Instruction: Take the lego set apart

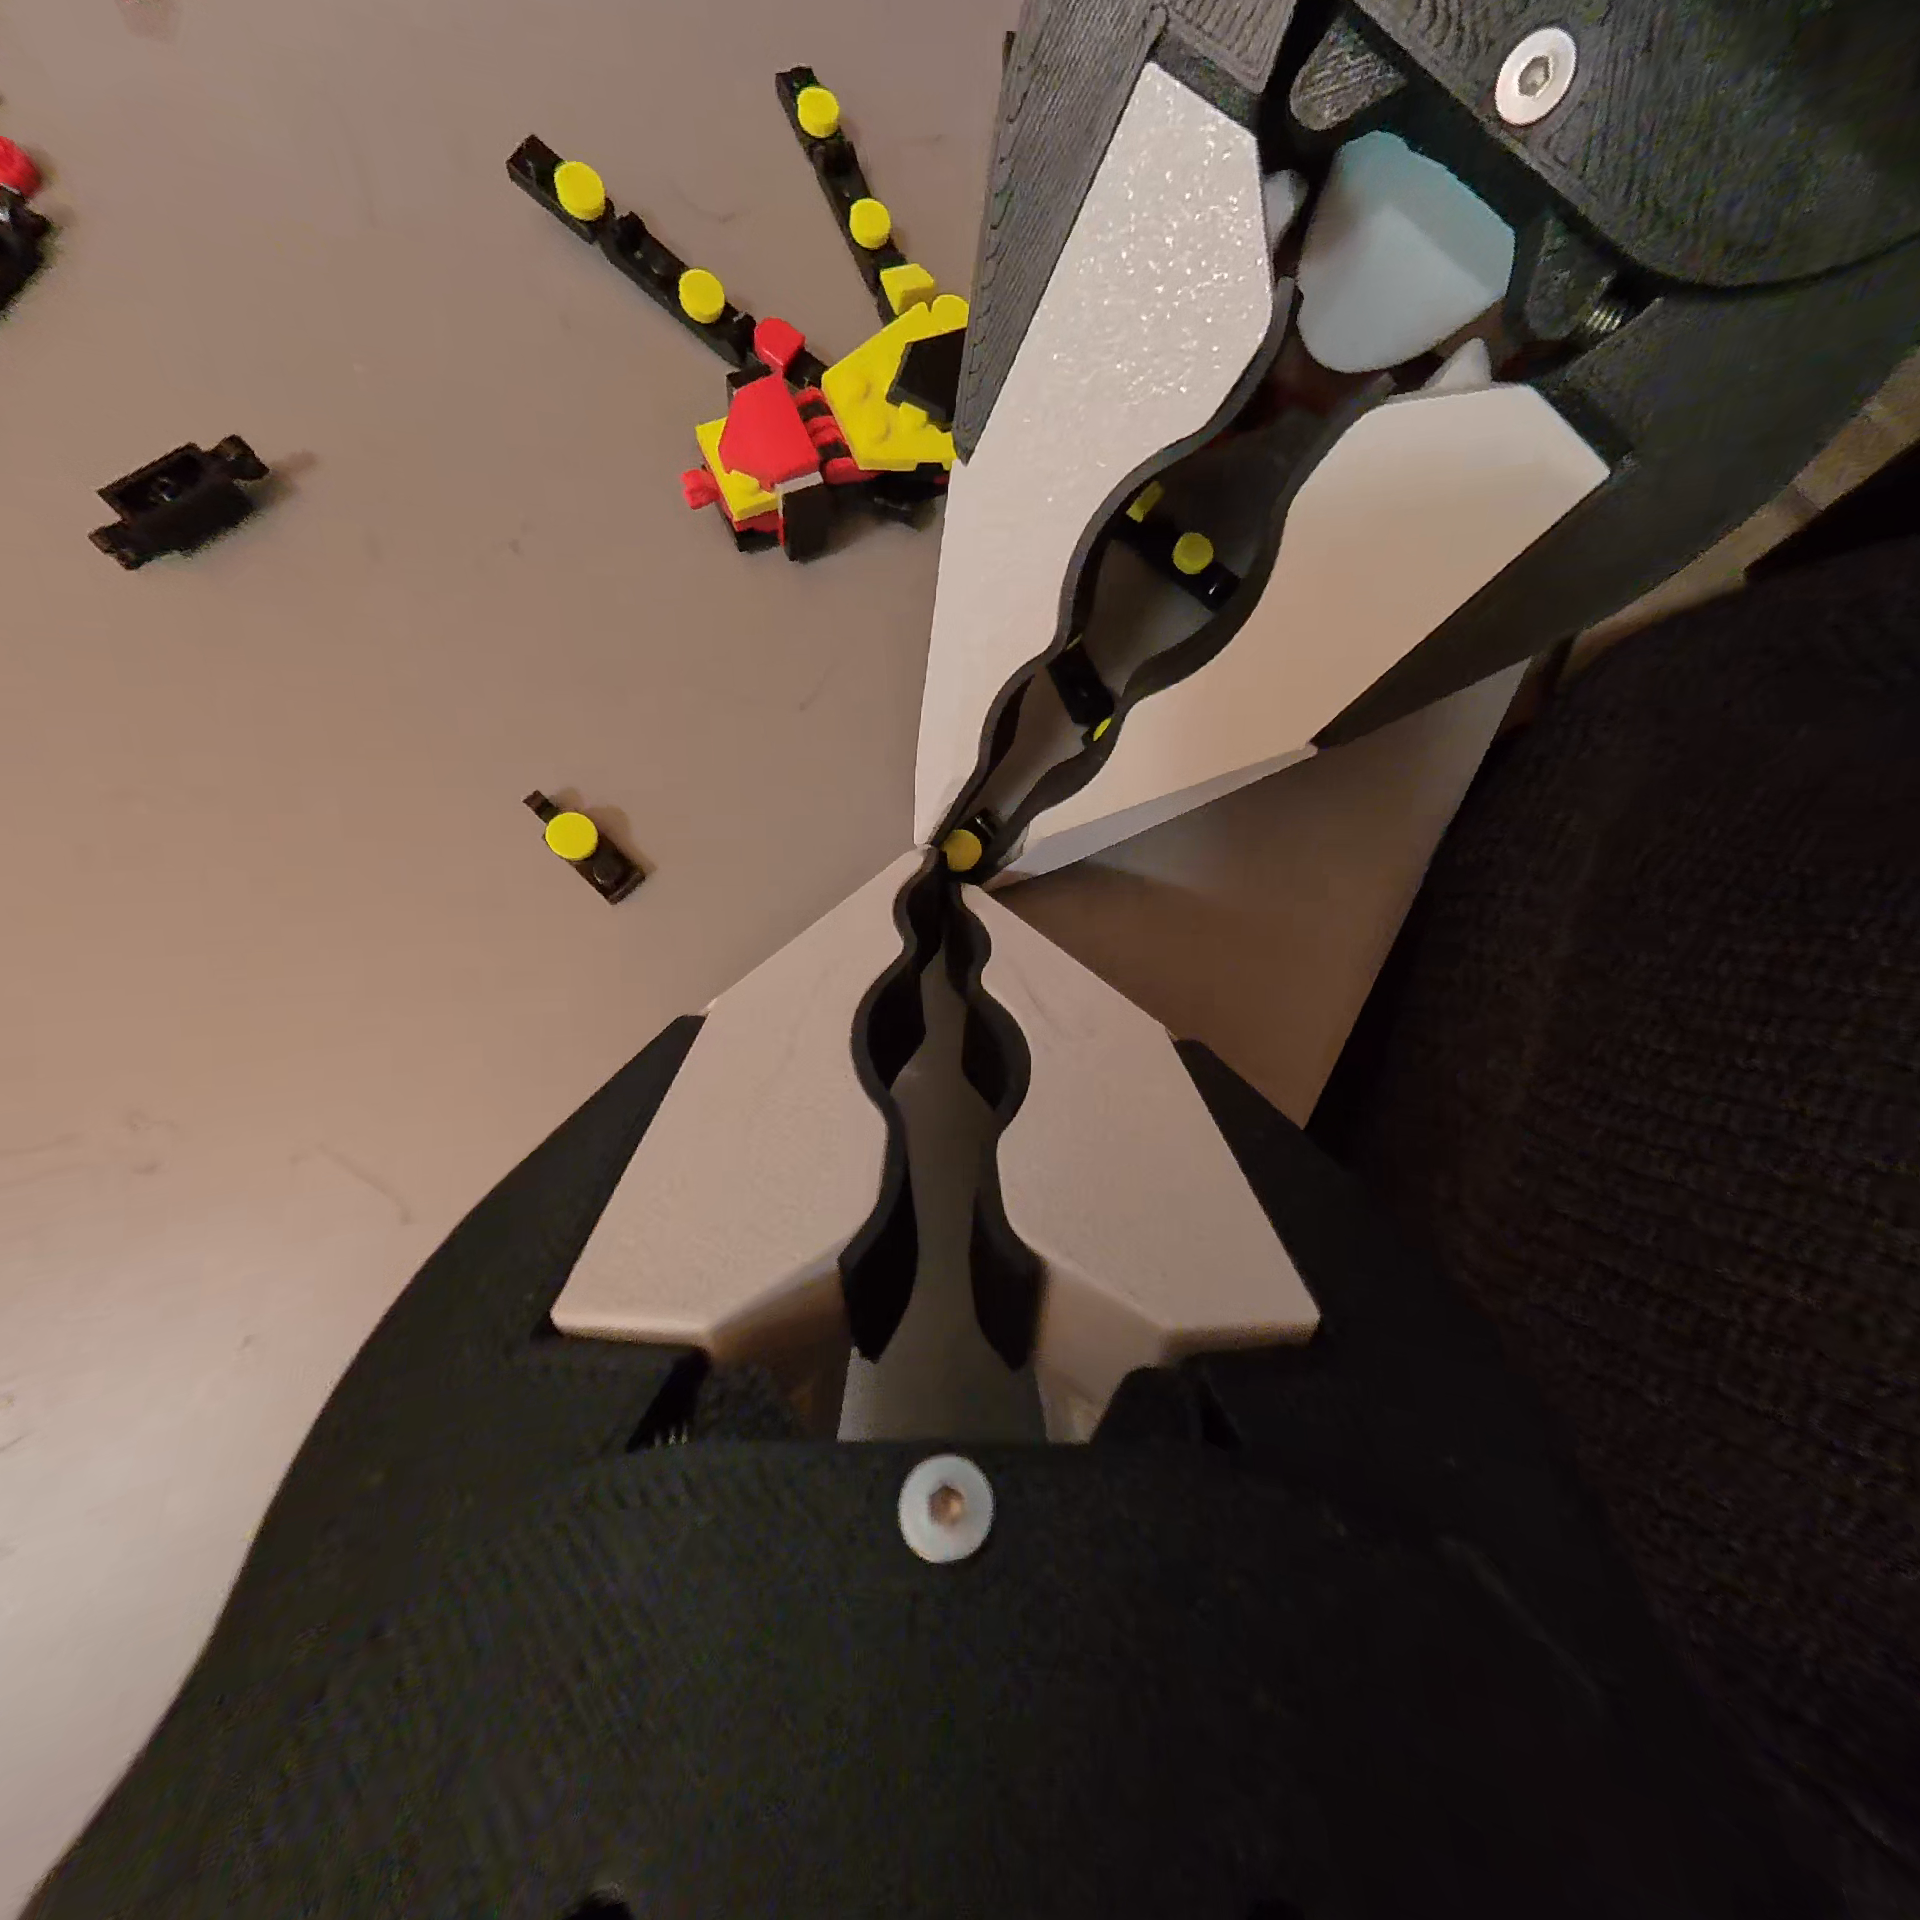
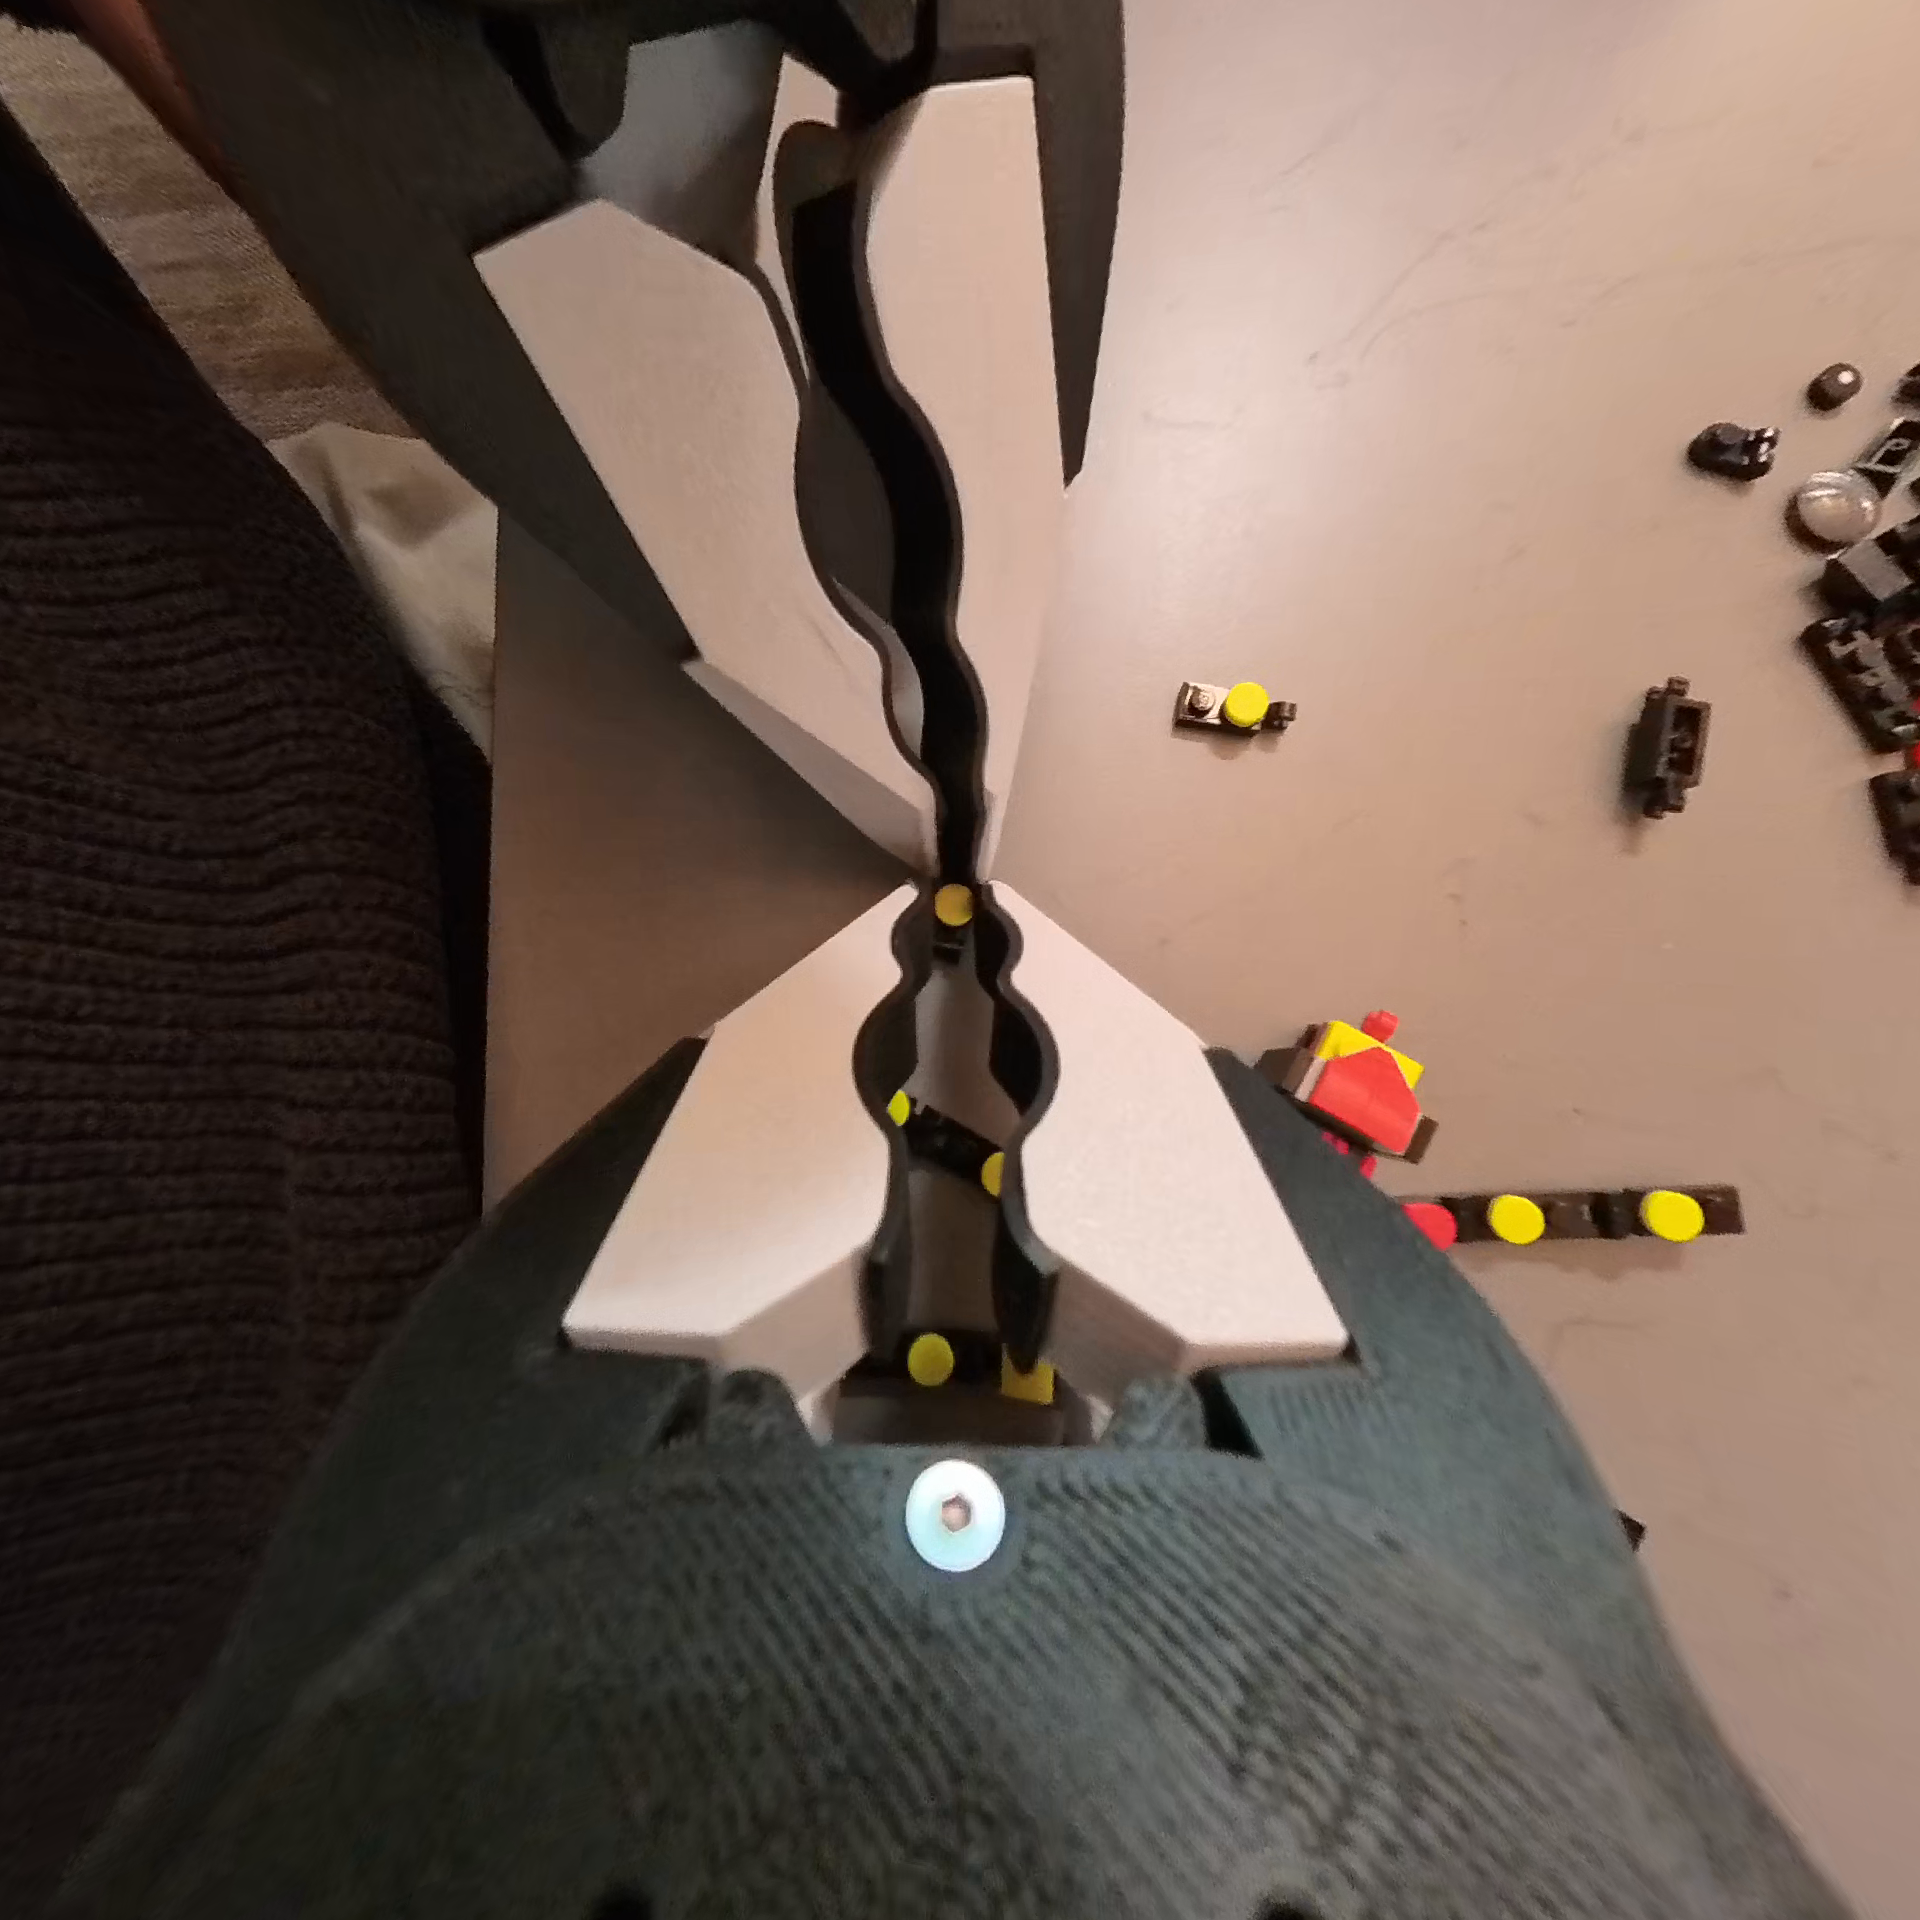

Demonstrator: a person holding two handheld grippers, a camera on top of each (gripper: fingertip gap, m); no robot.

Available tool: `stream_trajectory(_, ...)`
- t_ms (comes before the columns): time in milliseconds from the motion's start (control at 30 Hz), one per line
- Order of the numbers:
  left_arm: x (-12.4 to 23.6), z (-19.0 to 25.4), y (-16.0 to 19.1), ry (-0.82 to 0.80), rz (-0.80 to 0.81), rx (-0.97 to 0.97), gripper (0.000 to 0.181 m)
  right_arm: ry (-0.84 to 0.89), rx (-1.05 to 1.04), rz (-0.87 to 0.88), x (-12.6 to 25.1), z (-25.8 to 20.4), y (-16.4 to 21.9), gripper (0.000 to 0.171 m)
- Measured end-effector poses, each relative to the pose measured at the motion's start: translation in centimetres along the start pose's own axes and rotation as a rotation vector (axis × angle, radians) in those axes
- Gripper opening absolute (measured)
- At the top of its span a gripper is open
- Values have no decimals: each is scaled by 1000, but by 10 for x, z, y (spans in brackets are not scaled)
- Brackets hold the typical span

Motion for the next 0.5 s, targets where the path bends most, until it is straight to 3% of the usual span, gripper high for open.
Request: stream_trajectory(500, -2, 4, -2, -66, -30, 21, 0, 12, -40, 53, 3, 0, 3, 6)
Point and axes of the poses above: each gripper's, where its closed fingertips meet, x back along the fingers, y out of its underside, z = x × y across the jaws, the point moved 9 cm from there along x, back along the fingers, and after that the axes turned 12 degrees about -z, right-handed, at the moved point
